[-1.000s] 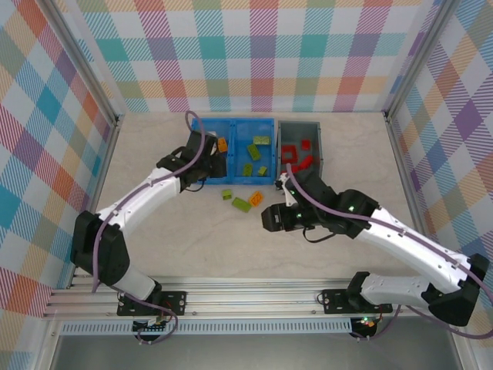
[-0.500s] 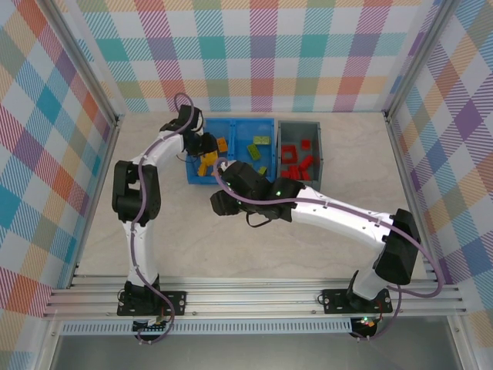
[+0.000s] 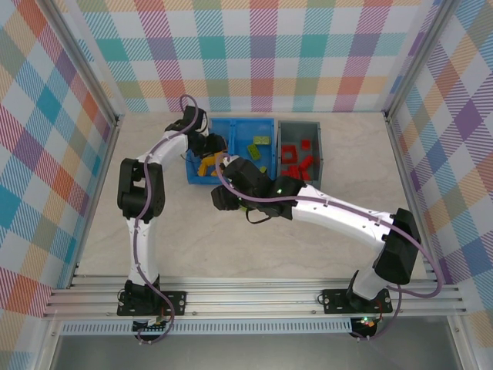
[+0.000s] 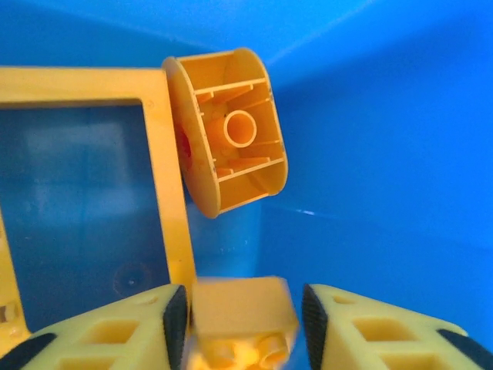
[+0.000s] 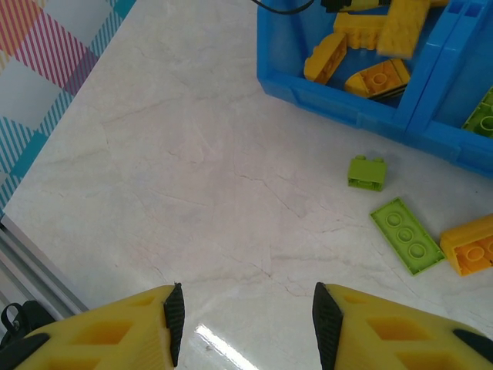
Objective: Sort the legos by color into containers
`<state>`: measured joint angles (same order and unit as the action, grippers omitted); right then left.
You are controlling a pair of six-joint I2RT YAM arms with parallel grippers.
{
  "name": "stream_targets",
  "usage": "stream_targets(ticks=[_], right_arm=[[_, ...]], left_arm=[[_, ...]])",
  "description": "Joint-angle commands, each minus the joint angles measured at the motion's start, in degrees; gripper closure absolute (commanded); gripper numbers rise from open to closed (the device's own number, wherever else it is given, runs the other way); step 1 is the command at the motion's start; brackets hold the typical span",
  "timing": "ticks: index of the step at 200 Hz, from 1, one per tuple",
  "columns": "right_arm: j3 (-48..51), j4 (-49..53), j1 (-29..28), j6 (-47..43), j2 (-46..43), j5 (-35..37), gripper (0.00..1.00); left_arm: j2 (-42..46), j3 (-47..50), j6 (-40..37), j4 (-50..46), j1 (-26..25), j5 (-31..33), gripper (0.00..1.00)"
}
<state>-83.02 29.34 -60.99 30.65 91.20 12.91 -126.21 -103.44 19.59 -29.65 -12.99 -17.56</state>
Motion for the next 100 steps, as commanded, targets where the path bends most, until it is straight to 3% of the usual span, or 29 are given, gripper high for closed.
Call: stream_targets(ticks=[1, 53, 100], right_arm=[[0.2, -1.1, 0.5, 0.7, -0.7, 0.6, 0.50], [4.5, -0.4, 2.6, 0.5, -3.4, 0.2, 0.48], [9.2, 2.7, 8.0, 7.0, -5.2, 0.5, 0.47]], left_arm=[[0.4, -0.5, 0.7, 1.4, -1.1, -1.5, 0.48], [9.4, 3.3, 1.2, 1.4, -1.2, 0.9, 0.44], [26.5, 14.7, 1.9, 2.7, -3.8, 5.9, 0.44]])
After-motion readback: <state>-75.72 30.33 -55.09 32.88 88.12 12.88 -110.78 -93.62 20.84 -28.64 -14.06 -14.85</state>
